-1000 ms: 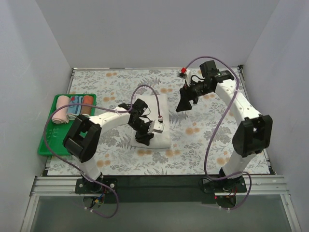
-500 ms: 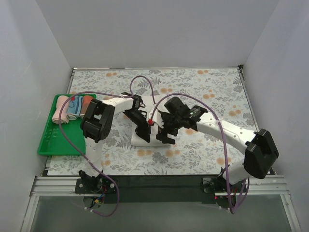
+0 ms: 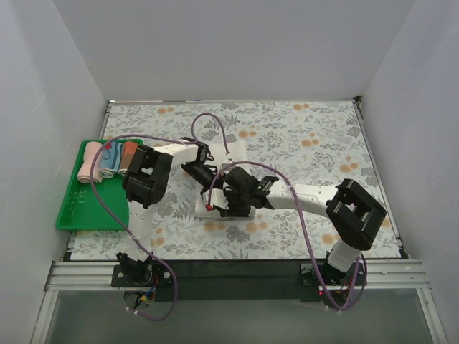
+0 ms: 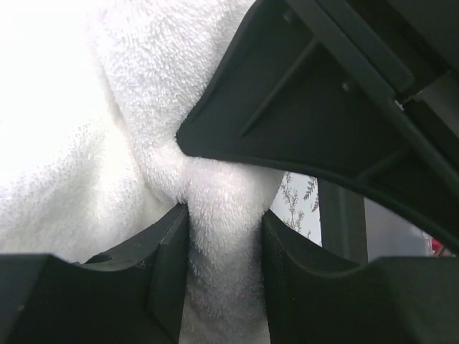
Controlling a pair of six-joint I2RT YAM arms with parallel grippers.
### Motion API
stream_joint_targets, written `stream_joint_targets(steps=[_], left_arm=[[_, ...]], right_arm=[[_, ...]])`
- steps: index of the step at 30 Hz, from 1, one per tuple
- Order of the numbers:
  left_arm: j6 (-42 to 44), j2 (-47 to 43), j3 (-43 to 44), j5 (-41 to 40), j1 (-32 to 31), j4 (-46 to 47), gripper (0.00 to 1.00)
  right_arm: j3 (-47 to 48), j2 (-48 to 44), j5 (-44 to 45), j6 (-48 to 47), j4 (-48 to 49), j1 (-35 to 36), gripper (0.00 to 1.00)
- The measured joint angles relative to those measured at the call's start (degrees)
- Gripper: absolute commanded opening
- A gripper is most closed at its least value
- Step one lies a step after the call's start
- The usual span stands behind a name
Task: Roll the towels
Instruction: Roll the towel
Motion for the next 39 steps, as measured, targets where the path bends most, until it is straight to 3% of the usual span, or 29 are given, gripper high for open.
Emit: stream_joint_targets(steps=[3,7,8,9,10,11,21,29,34,39], left_arm=[[-1.11,-1.49,-2.14,0.55,0.90,2.05,0.37],[-3.10,-6.51,-7.56,-0.50,2.21,7.08,0.54],[-3.82,-8.04,-8.90,-1.42,2.71,8.33,0.62],[-4.31,-9.42,-9.90,-2.54,3.23,9.31,0.80],[-4.66,-10.49,-10.51,-3.67,3.65,10.27,0.82],[-5.68,-11.74,-10.91,-4.94,4.83,11.17,0.98],[-11.04,-27.26,-11.19,-16.22,19.15,23.21,0.98],[-12.41,-44.26,-15.02,-18.29,24.06,29.31,0.98],[-8.00,-55.19,-18.25,-15.58,22.56,28.02,0.98],[-1.03,-63.12,-32.02,-20.55,8.87,28.11,0.98]], right_arm=[[-0.02,0.09,-1.40,-0.35,0.87,-0.61,0.01],[0.96,0.52,-5.11,-0.63,-0.11,-1.05,0.01],[1.57,0.96,-6.40,-0.57,-0.74,-1.14,0.01],[2.12,1.40,-7.74,-0.55,-1.18,-1.31,0.01],[2.67,1.75,-9.22,-0.52,-1.90,-1.55,0.01],[3.15,1.99,-10.71,-0.48,-2.99,-1.92,0.01],[11.76,9.84,-28.79,4.72,-16.35,-8.63,0.01],[23.23,21.66,-41.55,9.07,-28.02,-13.90,0.01],[31.19,29.18,-47.12,10.08,-36.85,-15.50,0.01],[36.89,34.86,-51.28,10.27,-43.30,-15.93,0.01]])
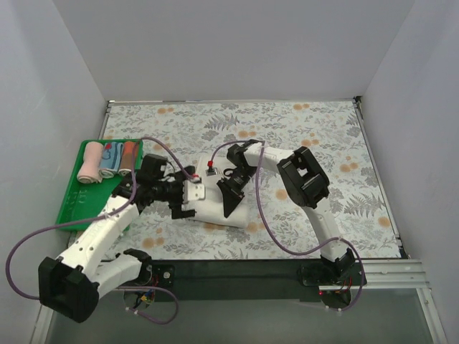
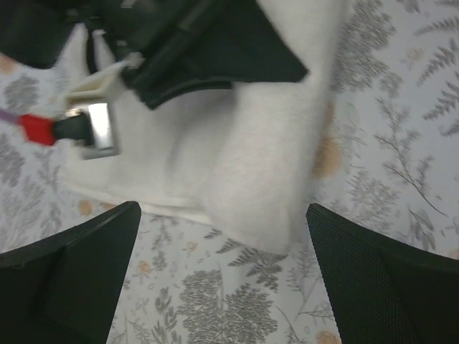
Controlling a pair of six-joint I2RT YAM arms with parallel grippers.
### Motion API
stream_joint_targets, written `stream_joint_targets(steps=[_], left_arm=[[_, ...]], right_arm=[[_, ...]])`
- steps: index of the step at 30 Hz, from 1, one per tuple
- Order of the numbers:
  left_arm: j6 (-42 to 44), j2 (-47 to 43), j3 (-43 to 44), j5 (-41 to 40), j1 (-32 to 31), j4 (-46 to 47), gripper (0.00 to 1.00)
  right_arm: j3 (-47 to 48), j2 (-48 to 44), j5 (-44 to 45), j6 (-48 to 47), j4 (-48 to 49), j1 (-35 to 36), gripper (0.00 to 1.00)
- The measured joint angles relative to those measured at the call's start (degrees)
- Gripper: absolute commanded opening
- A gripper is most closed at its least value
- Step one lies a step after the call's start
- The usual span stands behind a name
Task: Roll the towels
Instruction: Roll the towel
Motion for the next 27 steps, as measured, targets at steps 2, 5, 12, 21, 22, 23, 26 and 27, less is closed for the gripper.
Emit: stream_joint_targets(steps=[2,5,12,21,22,23,26,27], left_arm=[[1.66,-3.30,-5.68,-3.06,-7.28,-0.15,0.98],[3.17,-4.76,-9.40,-7.08,-14.86,1.03,0.98],[4.90,1.36,-11.58,-14.71,-24.81,9.27,0.90],[3.93,12.33,-12.48,-21.35,-28.89,18.21,0.37],[3.43,12.85,-12.24,-21.68,-28.89,18.62,0.32],[2.95,13.20,-12.04,-21.94,-28.94,18.82,0.29],[1.70,14.29,-11.02,-22.18,-29.03,18.21,0.16],[1.14,14.75,-10.51,-22.18,-29.05,17.77,0.13]], right_arm=[[1.16,1.77,-1.84,0.11,-1.90,-0.37,0.01],[1.60,3.43,-4.13,0.11,-3.67,-0.98,0.01],[4.35,7.13,-6.91,0.07,-7.67,-1.57,0.02],[5.75,9.35,-7.85,0.39,-10.49,-2.73,0.13],[5.81,9.35,-7.69,0.44,-10.60,-2.80,0.14],[5.97,9.38,-7.50,0.48,-10.75,-2.84,0.17],[6.27,9.38,-6.88,0.46,-11.19,-2.97,0.29],[6.36,9.38,-6.69,0.50,-11.37,-3.13,0.34]])
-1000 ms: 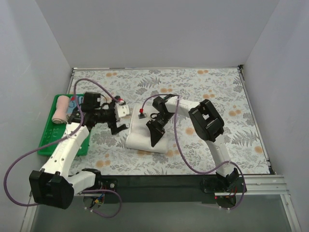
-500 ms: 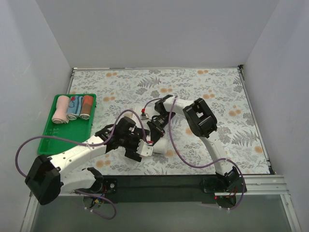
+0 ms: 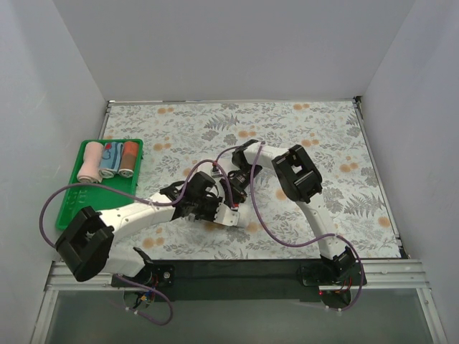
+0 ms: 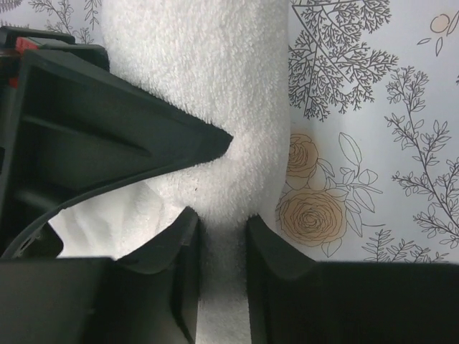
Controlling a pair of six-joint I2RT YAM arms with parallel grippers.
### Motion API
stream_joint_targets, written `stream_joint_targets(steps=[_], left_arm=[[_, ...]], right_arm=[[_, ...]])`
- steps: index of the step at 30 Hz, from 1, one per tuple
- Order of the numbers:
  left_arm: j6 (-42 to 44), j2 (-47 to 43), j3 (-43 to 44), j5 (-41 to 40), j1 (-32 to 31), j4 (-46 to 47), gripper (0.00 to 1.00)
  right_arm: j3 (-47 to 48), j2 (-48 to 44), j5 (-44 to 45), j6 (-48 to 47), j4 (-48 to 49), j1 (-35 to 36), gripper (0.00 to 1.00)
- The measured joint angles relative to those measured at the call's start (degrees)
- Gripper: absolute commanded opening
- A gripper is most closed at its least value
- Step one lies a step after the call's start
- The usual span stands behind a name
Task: Roll the towels
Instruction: Roll the towel
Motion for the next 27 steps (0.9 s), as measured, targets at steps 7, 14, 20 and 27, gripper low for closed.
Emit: stream_joint_targets(steps=[7,14,20,27], left_arm=[[-2.12,5.14,6.29,2.45,0.66,-5.95,0.00],[-2.58,12.33,14.84,9.70,5.01,-15.08,0.00],[-2.82,21.99,25.03,19.91,11.87,-25.86,0.01],[-2.29,33.48,34.49,29.49,17.38,-35.60,0.08]], right_arm=[[0.94,-0.83,0.15,-0.42,-2.43,-2.08,0.74],[2.23,-6.27,8.66,-1.01,-2.58,-11.96,0.76],[1.36,-18.43,12.87,-1.95,0.07,-22.23,0.77],[-8.90,-37.27,19.65,-2.40,8.07,-22.97,0.78]])
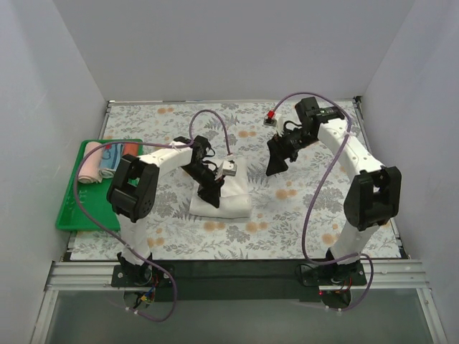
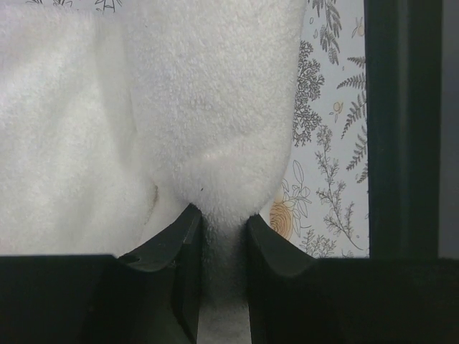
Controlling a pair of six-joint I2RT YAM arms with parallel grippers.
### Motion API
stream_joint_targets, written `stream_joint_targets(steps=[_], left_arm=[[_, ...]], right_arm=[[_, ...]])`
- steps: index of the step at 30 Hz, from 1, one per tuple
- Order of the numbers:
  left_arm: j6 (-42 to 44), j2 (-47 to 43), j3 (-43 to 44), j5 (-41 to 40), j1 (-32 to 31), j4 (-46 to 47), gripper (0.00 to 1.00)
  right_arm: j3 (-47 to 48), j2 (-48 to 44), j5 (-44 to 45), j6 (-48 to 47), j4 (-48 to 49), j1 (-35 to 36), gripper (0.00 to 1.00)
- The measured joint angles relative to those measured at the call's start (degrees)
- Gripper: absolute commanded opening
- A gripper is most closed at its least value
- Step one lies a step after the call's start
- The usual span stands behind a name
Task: Roll the towels
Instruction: Roll the towel
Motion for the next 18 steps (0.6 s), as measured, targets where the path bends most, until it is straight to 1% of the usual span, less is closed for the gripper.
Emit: stream_joint_targets(steps=[4,7,8,11,13,16,18], left_arm=[[0.79,5.03,3.89,3.85,1.90,-4.07,0.08],[1.53,8.48,7.08,5.70,2.82,-7.58,0.09],[1.77,9.51,8.02,6.34,3.17,-8.70,0.09],[2.58,12.41,10.38,8.61,4.31,-11.78,0.12],[3.06,13.81,11.43,9.70,4.85,-13.29,0.14],[3.65,15.32,12.66,10.86,5.35,-15.04,0.16],[3.80,16.04,13.09,11.61,5.68,-15.76,0.18]], right_arm=[[-7.30,-7.61,6.08,0.20,7.52,5.64,0.79],[-12.87,-11.61,13.11,0.13,13.84,13.11,0.81],[-14.60,-12.57,15.39,0.04,16.15,16.04,0.85],[-19.71,-14.49,21.68,-0.50,23.61,24.59,0.92],[-22.99,-15.02,25.66,-1.55,28.26,29.46,0.92],[-26.62,-14.71,30.69,-3.96,34.16,34.84,0.92],[-28.55,-14.05,33.18,-5.66,37.90,37.70,0.89]])
